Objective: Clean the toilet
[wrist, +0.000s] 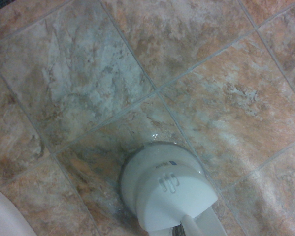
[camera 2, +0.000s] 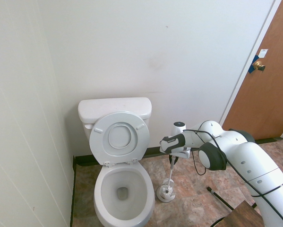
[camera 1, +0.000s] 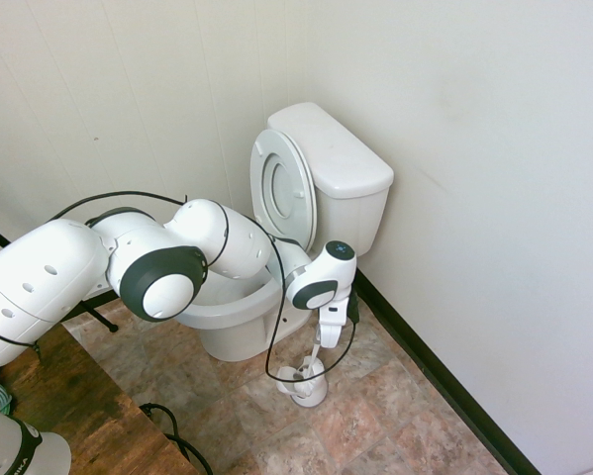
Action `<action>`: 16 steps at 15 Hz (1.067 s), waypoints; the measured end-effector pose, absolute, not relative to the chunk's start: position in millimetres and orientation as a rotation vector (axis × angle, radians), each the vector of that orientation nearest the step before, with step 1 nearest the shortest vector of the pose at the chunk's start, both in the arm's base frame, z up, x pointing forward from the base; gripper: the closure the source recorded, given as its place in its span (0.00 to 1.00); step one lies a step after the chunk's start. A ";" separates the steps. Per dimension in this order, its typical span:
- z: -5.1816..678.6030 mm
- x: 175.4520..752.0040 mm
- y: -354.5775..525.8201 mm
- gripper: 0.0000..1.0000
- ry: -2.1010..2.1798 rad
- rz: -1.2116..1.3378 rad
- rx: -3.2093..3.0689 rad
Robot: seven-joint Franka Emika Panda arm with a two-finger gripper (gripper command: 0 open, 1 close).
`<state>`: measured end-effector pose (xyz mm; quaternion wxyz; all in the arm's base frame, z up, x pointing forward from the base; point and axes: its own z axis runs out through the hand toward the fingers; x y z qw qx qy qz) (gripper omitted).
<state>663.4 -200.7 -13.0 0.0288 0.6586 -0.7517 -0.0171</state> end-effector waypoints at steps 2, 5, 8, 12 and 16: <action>-13.7 652.3 -197.9 1.00 -2.289 -0.035 2.080; -14.1 626.9 -192.4 1.00 -2.270 0.004 2.139; -13.3 598.8 -183.1 1.00 -2.268 0.071 2.193; 16.5 571.4 -166.4 1.00 -2.229 0.138 2.258; 92.7 551.1 -161.2 1.00 -2.191 0.213 2.315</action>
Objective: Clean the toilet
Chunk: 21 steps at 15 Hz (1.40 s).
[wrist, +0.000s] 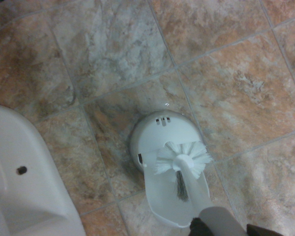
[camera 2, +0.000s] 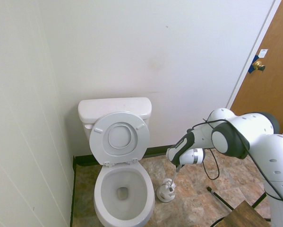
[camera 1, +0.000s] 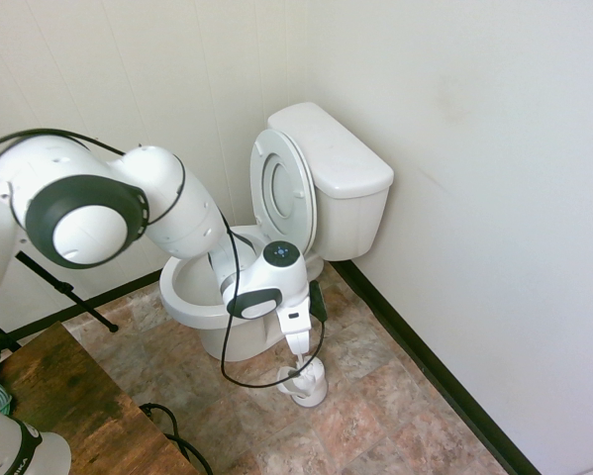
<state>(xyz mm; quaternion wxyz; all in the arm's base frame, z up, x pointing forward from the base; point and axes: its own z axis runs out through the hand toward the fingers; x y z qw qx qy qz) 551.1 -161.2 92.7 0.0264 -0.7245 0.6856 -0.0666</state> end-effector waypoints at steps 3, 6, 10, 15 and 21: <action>151.1 523.5 -158.2 1.00 2.093 -0.266 -2.251; 200.1 491.7 -139.9 1.00 2.028 -0.317 -2.297; 277.5 484.7 -77.1 1.00 1.864 -0.354 -2.445; 393.0 459.5 68.8 1.00 1.659 -0.362 -2.575; 379.4 453.5 161.2 1.00 1.453 -0.256 -2.636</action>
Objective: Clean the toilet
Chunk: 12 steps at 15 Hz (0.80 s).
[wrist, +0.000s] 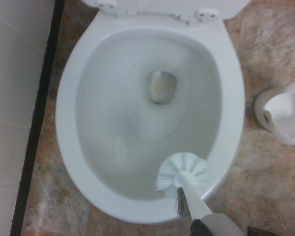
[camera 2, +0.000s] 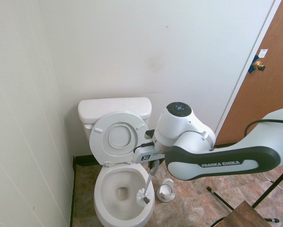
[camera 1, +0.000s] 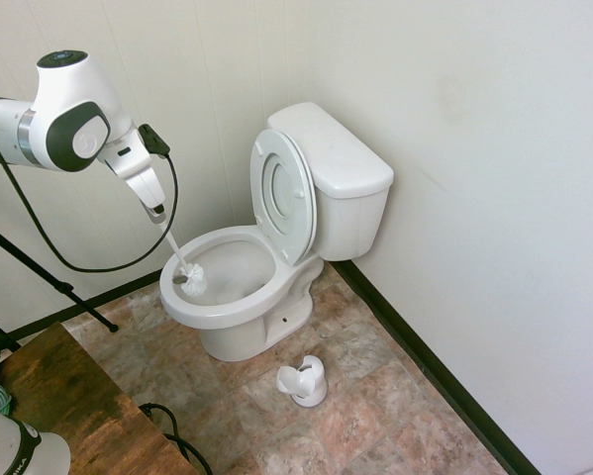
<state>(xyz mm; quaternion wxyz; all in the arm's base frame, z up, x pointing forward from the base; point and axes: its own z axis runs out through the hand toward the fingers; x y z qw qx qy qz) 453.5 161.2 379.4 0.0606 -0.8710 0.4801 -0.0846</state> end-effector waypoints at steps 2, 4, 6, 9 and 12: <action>361.6 466.4 175.4 1.00 1.415 -0.251 -2.653; 357.8 476.9 180.6 1.00 1.381 -0.254 -2.659; 348.4 481.8 185.1 1.00 1.357 -0.234 -2.658; 323.8 504.6 205.9 1.00 1.329 -0.186 -2.662; 306.2 538.7 215.2 1.00 1.336 -0.168 -2.652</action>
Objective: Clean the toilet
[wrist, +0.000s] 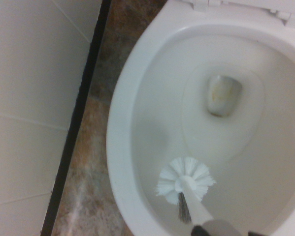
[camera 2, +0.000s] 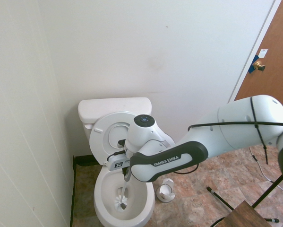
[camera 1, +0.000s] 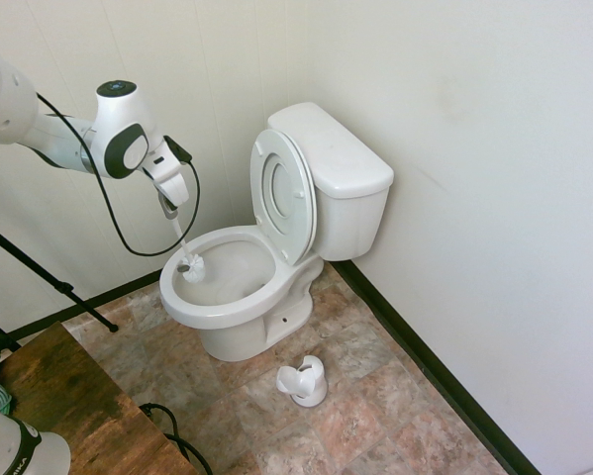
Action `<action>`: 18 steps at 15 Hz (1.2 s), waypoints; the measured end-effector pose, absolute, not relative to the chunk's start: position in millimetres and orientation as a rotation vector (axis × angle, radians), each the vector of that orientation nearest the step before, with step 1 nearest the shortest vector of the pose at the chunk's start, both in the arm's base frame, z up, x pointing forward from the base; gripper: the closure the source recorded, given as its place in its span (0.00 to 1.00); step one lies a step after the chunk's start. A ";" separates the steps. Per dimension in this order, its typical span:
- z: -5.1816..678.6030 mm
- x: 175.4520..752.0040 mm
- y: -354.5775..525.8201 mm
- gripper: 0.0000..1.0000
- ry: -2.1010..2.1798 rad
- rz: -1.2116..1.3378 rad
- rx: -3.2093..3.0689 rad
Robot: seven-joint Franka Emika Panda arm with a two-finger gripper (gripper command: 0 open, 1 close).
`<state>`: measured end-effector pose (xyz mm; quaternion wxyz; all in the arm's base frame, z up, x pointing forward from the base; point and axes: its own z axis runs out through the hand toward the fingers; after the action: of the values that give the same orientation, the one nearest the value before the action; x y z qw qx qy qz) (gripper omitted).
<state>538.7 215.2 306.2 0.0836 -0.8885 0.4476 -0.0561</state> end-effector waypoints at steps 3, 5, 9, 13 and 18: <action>293.3 573.8 209.9 1.00 1.359 -0.190 -2.643; 288.5 594.6 205.2 1.00 1.383 -0.212 -2.632; 264.9 635.0 200.6 1.00 1.451 -0.222 -2.626; 237.1 665.3 213.4 1.00 1.501 -0.221 -2.635; 211.0 685.3 229.0 1.00 1.517 -0.227 -2.671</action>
<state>685.3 229.0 211.0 0.0309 -0.8668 0.4923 -0.0735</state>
